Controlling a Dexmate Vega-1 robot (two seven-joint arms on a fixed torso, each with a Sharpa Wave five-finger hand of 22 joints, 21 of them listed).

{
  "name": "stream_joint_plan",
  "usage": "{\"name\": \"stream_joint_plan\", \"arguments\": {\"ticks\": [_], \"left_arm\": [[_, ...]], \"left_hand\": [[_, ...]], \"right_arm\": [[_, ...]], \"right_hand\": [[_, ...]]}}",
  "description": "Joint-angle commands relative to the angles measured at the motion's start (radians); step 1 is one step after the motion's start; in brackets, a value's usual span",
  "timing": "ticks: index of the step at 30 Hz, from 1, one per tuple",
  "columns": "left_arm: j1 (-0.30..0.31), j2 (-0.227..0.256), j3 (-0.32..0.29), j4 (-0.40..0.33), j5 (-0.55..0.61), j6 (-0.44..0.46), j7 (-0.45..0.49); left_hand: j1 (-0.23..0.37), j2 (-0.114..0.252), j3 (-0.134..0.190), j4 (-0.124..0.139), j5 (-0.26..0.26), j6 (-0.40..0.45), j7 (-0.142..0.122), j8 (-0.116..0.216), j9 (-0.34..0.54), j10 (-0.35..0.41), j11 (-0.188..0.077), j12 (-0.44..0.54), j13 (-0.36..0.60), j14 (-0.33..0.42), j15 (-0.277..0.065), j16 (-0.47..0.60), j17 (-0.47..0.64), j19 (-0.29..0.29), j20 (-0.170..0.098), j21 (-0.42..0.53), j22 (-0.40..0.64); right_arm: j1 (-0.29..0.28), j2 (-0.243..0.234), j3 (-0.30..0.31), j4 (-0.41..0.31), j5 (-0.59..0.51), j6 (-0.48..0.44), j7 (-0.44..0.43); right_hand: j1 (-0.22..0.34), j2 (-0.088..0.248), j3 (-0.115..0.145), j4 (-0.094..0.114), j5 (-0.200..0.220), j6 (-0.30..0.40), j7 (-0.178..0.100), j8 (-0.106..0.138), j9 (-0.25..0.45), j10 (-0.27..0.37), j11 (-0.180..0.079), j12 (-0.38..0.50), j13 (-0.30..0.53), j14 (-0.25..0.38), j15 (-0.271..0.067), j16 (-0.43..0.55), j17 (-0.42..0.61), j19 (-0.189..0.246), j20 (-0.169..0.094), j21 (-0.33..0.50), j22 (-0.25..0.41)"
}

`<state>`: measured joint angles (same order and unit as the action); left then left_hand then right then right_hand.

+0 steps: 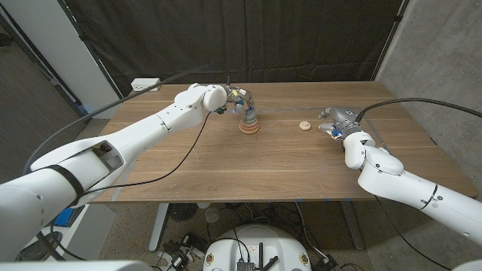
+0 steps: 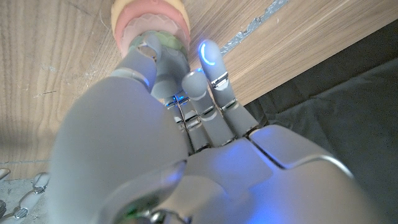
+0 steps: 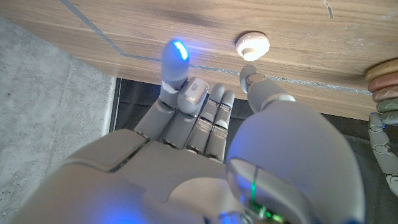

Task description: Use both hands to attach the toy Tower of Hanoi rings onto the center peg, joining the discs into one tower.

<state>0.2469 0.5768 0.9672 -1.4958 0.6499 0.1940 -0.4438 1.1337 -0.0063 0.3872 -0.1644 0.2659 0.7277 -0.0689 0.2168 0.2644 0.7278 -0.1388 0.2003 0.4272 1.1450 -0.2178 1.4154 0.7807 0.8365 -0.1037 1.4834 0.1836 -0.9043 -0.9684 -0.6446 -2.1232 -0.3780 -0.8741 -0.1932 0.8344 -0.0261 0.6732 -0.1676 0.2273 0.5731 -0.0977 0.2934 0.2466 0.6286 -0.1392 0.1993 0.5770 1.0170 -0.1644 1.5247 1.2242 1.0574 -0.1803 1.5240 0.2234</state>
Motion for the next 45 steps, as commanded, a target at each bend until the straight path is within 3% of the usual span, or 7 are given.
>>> {"name": "stream_joint_plan", "arguments": {"ticks": [1,4,9,18,28,35,45], "left_arm": [[0.0,0.004,0.008,-0.012,0.022,0.017,-0.014],[-0.001,0.004,0.012,-0.014,0.036,0.023,-0.01],[-0.006,0.003,0.018,-0.015,0.051,0.03,-0.023],[-0.007,0.005,0.024,-0.033,0.088,0.06,-0.039],[-0.016,0.012,0.037,-0.061,0.142,0.1,-0.096],[0.008,0.037,0.009,-0.102,0.146,0.116,-0.086],[0.075,0.103,-0.057,-0.209,0.133,0.15,-0.072]], "left_hand": [[-0.019,-0.004,-0.007,0.01,0.002,-0.038,0.001,-0.013,0.007,0.036,-0.061,-0.012,0.113,-0.005,0.0,-0.009,-0.01,0.003,-0.106,-0.01,0.0],[-0.065,-0.012,-0.022,0.025,0.0,-0.081,0.0,-0.023,0.005,-0.012,-0.061,-0.02,0.109,-0.019,-0.001,-0.023,-0.029,-0.007,-0.103,-0.03,-0.005],[-0.103,-0.023,-0.036,0.027,0.002,-0.134,0.003,-0.028,0.001,-0.076,-0.053,-0.022,0.101,-0.057,-0.001,-0.059,-0.08,-0.025,-0.104,-0.064,-0.008],[-0.145,-0.037,-0.057,0.028,0.001,-0.194,0.015,-0.029,-0.005,-0.153,-0.037,-0.024,0.092,-0.08,-0.001,-0.08,-0.129,-0.032,-0.103,-0.088,-0.003],[-0.2,-0.061,-0.09,0.03,-0.006,-0.316,0.03,-0.038,-0.015,-0.267,-0.007,-0.025,0.082,-0.109,0.0,-0.097,-0.185,-0.058,-0.101,-0.123,-0.001],[-0.218,-0.064,-0.1,0.033,-0.009,-0.342,0.043,-0.034,-0.02,-0.29,0.006,-0.019,0.078,-0.116,-0.001,-0.098,-0.196,-0.067,-0.101,-0.13,0.002],[-0.224,-0.057,-0.103,0.032,-0.009,-0.331,0.049,-0.022,-0.025,-0.278,0.001,-0.007,0.075,-0.115,-0.001,-0.091,-0.2,-0.065,-0.102,-0.132,0.004]], "right_arm": [[-0.006,-0.004,0.002,-0.009,-0.003,-0.006,-0.001],[-0.007,-0.005,0.003,-0.009,-0.003,-0.007,-0.002],[-0.008,-0.006,0.006,-0.012,-0.003,-0.008,-0.003],[-0.009,-0.006,0.007,-0.014,-0.001,-0.012,-0.004],[-0.006,-0.007,0.003,-0.015,-0.002,-0.011,0.0],[-0.002,-0.01,0.0,-0.017,-0.006,-0.013,0.005],[-0.002,-0.014,-0.001,-0.015,-0.011,0.005,0.004]], "right_hand": [[0.01,0.007,0.007,0.001,0.009,0.008,0.002,-0.001,-0.001,0.009,-0.004,0.004,0.004,0.009,-0.051,0.007,0.005,0.006,-0.039,0.004,0.002],[0.01,0.008,0.007,0.001,0.009,0.008,0.002,-0.001,-0.001,0.01,-0.004,0.004,0.004,0.009,-0.051,0.007,0.005,0.006,-0.039,0.004,0.001],[0.009,0.008,0.007,0.001,0.009,0.008,0.002,-0.001,-0.001,0.011,-0.002,0.004,0.003,0.009,-0.051,0.007,0.005,0.005,-0.039,0.003,0.0],[0.009,0.009,0.007,0.001,0.011,0.009,0.002,-0.001,-0.001,0.011,-0.003,0.004,0.004,0.009,-0.051,0.006,0.005,0.009,-0.039,0.006,0.003],[0.01,0.009,0.007,0.0,0.012,0.007,0.001,-0.002,-0.001,0.012,-0.004,0.004,0.006,0.009,-0.052,0.007,0.005,0.007,-0.039,0.004,0.001],[0.01,0.008,0.006,0.0,0.012,0.008,0.001,-0.002,-0.001,0.013,-0.004,0.004,0.006,0.009,-0.052,0.007,0.005,0.007,-0.039,0.004,0.001],[0.007,0.004,0.005,0.0,0.011,0.01,-0.002,0.002,0.003,0.009,-0.003,0.003,0.008,0.008,-0.051,0.006,0.005,0.006,-0.039,0.004,0.001]]}}
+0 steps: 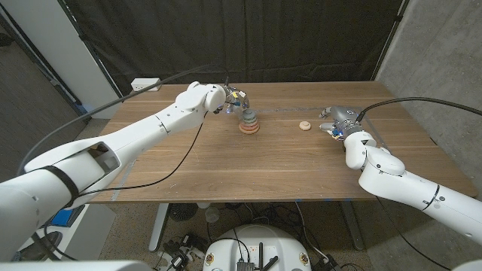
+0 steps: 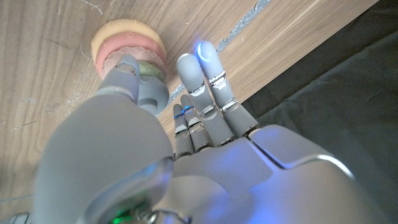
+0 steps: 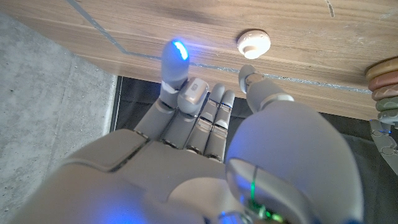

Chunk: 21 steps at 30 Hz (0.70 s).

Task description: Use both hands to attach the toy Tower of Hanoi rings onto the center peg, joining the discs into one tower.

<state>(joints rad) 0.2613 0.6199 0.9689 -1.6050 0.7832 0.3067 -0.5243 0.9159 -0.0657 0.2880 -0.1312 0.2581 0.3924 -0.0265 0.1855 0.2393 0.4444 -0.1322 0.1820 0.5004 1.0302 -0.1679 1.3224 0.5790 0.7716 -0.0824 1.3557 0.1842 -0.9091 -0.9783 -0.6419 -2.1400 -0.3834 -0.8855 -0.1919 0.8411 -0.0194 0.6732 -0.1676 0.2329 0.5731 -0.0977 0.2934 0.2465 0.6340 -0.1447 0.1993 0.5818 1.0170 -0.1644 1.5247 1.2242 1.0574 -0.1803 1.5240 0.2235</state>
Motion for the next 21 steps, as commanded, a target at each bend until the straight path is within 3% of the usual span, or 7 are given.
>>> {"name": "stream_joint_plan", "arguments": {"ticks": [1,15,21], "left_arm": [[0.069,0.067,-0.067,-0.109,-0.004,0.04,0.012],[0.2,0.158,-0.181,-0.245,-0.052,0.093,0.09],[0.242,0.181,-0.221,-0.285,-0.072,0.126,0.11]], "left_hand": [[-0.007,0.004,-0.003,-0.002,-0.001,0.007,0.006,0.01,0.0,0.009,-0.006,0.013,0.001,-0.004,-0.051,-0.001,-0.002,0.0,-0.124,-0.004,0.004],[-0.001,0.02,0.0,-0.009,0.0,0.043,0.007,0.028,-0.003,0.04,-0.006,0.026,-0.005,0.004,-0.051,0.015,-0.002,0.013,-0.125,-0.002,0.006],[0.022,0.034,0.006,-0.024,0.002,0.076,0.002,0.038,-0.007,0.072,-0.013,0.031,-0.013,0.063,-0.051,0.073,0.036,0.08,-0.129,0.034,0.014]], "right_arm": [[0.004,-0.003,-0.004,0.004,-0.007,0.019,0.002],[0.0,0.003,0.004,0.027,-0.021,0.068,-0.015],[-0.004,0.004,0.008,0.036,-0.031,0.092,-0.021]], "right_hand": [[0.0,-0.003,0.005,0.0,0.006,0.01,-0.002,0.002,0.003,0.001,0.002,0.002,0.003,0.008,-0.051,0.006,0.005,0.006,-0.039,0.004,0.001],[-0.007,-0.012,0.002,0.001,0.003,-0.023,0.009,-0.002,0.019,-0.041,0.011,-0.01,0.002,0.004,-0.051,0.004,0.005,0.003,-0.039,0.003,0.002],[-0.008,-0.016,0.002,0.0,0.003,-0.046,0.009,-0.01,0.021,-0.074,0.016,-0.016,0.002,0.002,-0.051,0.004,0.006,0.001,-0.039,0.002,0.002]]}}
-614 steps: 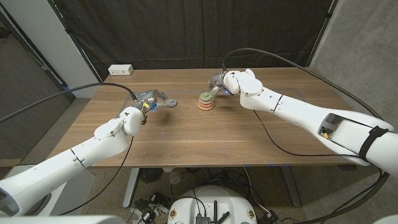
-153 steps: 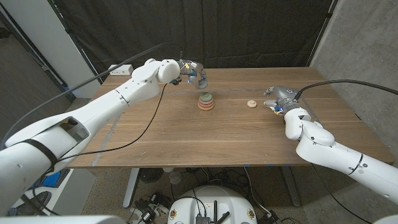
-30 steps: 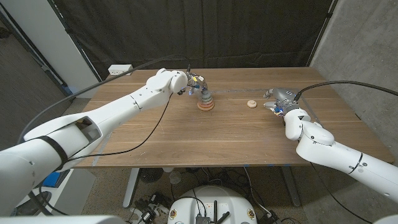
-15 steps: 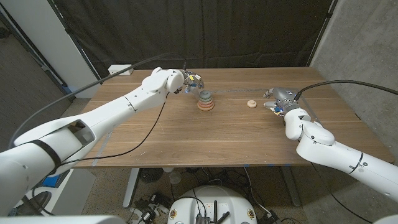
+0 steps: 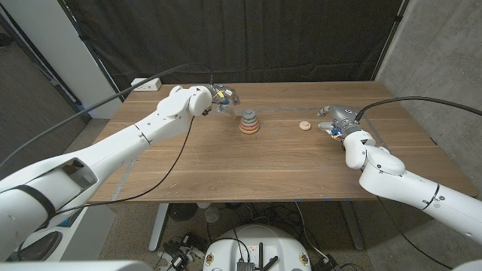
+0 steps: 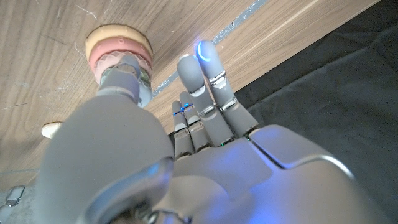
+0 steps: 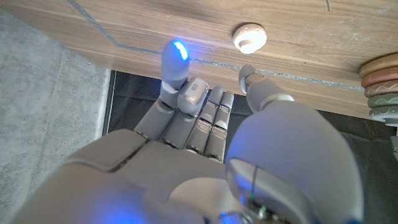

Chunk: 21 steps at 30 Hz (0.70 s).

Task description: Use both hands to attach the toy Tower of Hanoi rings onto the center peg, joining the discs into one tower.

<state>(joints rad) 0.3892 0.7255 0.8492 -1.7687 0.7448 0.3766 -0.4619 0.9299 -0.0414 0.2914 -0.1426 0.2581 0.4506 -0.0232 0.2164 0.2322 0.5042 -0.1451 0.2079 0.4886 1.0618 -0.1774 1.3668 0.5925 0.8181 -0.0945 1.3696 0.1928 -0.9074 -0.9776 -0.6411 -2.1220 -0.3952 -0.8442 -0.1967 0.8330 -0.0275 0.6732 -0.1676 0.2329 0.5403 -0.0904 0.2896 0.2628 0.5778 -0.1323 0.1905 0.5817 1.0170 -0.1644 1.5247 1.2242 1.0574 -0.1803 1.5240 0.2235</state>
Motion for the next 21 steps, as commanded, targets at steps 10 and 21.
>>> {"name": "stream_joint_plan", "arguments": {"ticks": [10,21], "left_arm": [[0.211,0.114,-0.136,-0.189,-0.001,0.127,0.138],[0.318,0.15,-0.201,-0.223,-0.056,0.169,0.241]], "left_hand": [[0.013,0.006,0.004,-0.014,0.001,0.029,-0.001,0.007,-0.003,0.024,0.0,0.003,-0.01,0.047,-0.041,0.044,0.042,0.048,-0.115,0.035,0.003],[0.013,0.008,0.008,-0.013,0.002,0.036,-0.001,0.005,-0.005,0.04,-0.005,0.005,-0.019,0.047,-0.041,0.042,0.046,0.045,-0.115,0.038,-0.001]], "right_arm": [[-0.022,-0.001,0.024,0.012,-0.028,0.058,-0.016],[-0.013,0.002,0.021,0.027,-0.036,0.083,0.008]], "right_hand": [[0.0,-0.018,0.003,-0.002,0.002,-0.048,0.011,-0.021,0.004,-0.051,0.002,-0.009,-0.001,-0.004,-0.051,0.002,0.006,-0.002,-0.039,0.001,0.002],[-0.002,-0.025,0.004,-0.002,0.001,-0.062,0.014,-0.027,0.004,-0.059,-0.001,-0.004,-0.005,-0.011,-0.051,-0.001,0.006,-0.006,-0.039,0.0,0.001]]}}
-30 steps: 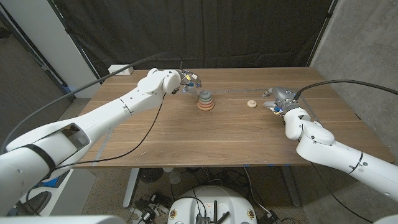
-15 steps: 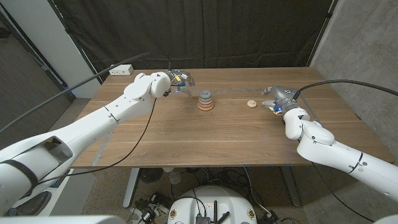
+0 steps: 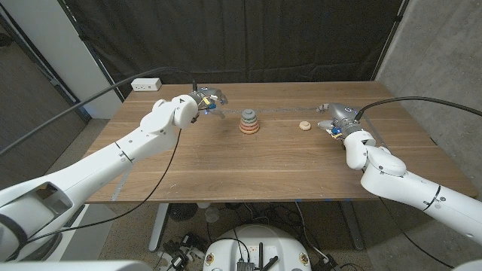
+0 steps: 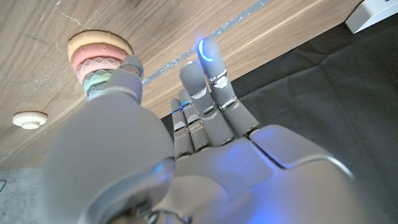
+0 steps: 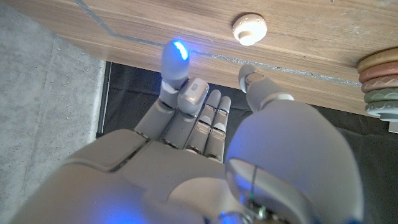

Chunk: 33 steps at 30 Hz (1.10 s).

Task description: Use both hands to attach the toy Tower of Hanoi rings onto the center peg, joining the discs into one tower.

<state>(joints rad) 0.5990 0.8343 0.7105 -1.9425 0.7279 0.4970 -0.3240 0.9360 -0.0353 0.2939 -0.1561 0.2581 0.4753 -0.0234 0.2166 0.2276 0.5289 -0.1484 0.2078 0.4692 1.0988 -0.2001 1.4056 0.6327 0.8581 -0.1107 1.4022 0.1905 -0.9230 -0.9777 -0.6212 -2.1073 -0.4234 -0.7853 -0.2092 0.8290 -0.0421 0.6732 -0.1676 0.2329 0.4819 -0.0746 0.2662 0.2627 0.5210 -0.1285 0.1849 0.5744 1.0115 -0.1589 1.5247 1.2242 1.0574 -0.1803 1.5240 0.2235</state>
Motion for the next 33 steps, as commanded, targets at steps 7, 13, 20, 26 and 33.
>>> {"name": "stream_joint_plan", "arguments": {"ticks": [7,13,20,26,33], "left_arm": [[0.198,0.067,-0.116,-0.055,-0.094,0.036,0.235],[0.26,0.081,-0.153,-0.075,-0.138,0.052,0.311],[0.331,0.085,-0.179,-0.094,-0.154,0.076,0.419],[0.388,0.082,-0.215,-0.093,-0.211,0.071,0.496],[0.445,0.087,-0.257,-0.101,-0.272,0.057,0.569]], "left_hand": [[0.008,0.006,0.009,0.0,0.002,0.041,-0.006,0.012,-0.001,0.048,-0.008,0.014,-0.003,0.028,-0.018,0.017,0.023,0.012,-0.1,0.013,0.001],[0.008,0.005,0.011,0.0,0.002,0.049,-0.009,0.012,-0.001,0.054,-0.01,0.014,-0.004,0.036,-0.017,0.025,0.036,0.014,-0.1,0.017,0.001],[0.008,0.006,0.014,0.0,0.002,0.055,-0.01,0.011,-0.001,0.062,-0.009,0.014,-0.006,0.032,-0.017,0.021,0.04,0.014,-0.1,0.02,0.001],[0.008,0.007,0.017,0.0,0.002,0.065,-0.011,0.012,-0.001,0.074,-0.007,0.016,-0.006,0.031,-0.017,0.02,0.046,0.012,-0.1,0.021,0.0],[0.007,0.009,0.023,0.0,0.002,0.071,-0.01,0.01,-0.001,0.078,-0.011,0.014,-0.005,0.029,-0.017,0.015,0.051,0.01,-0.099,0.022,-0.002]], "right_arm": [[-0.009,0.017,0.005,0.012,-0.011,0.02,0.011],[-0.027,0.023,0.014,0.012,-0.005,0.025,-0.006],[-0.046,0.027,0.024,0.01,-0.002,0.024,-0.026],[-0.043,0.029,0.019,0.017,-0.005,0.033,-0.024],[-0.04,0.024,0.021,0.022,-0.005,0.049,-0.019]], "right_hand": [[0.002,-0.011,0.004,-0.001,0.0,-0.002,0.001,-0.004,0.003,-0.002,-0.004,0.004,0.002,-0.007,-0.056,-0.002,0.005,-0.008,-0.039,-0.002,0.0],[0.002,-0.012,0.005,-0.001,0.0,-0.004,-0.001,-0.005,0.003,0.0,-0.006,0.008,0.003,-0.012,-0.056,-0.006,0.002,-0.008,-0.039,-0.001,0.001],[0.002,-0.013,0.005,-0.001,-0.001,-0.004,-0.003,-0.005,0.003,0.0,-0.006,0.01,0.004,-0.014,-0.057,-0.007,0.002,-0.009,-0.039,-0.001,0.002],[0.002,-0.014,0.006,-0.001,-0.001,-0.003,-0.004,-0.005,0.003,0.001,-0.006,0.011,0.004,-0.016,-0.057,-0.009,0.001,-0.011,-0.039,-0.001,0.001],[0.004,-0.014,0.006,-0.001,-0.002,0.0,-0.005,-0.004,0.002,0.003,-0.007,0.013,0.005,-0.018,-0.057,-0.011,-0.001,-0.01,-0.039,0.0,0.003]]}}
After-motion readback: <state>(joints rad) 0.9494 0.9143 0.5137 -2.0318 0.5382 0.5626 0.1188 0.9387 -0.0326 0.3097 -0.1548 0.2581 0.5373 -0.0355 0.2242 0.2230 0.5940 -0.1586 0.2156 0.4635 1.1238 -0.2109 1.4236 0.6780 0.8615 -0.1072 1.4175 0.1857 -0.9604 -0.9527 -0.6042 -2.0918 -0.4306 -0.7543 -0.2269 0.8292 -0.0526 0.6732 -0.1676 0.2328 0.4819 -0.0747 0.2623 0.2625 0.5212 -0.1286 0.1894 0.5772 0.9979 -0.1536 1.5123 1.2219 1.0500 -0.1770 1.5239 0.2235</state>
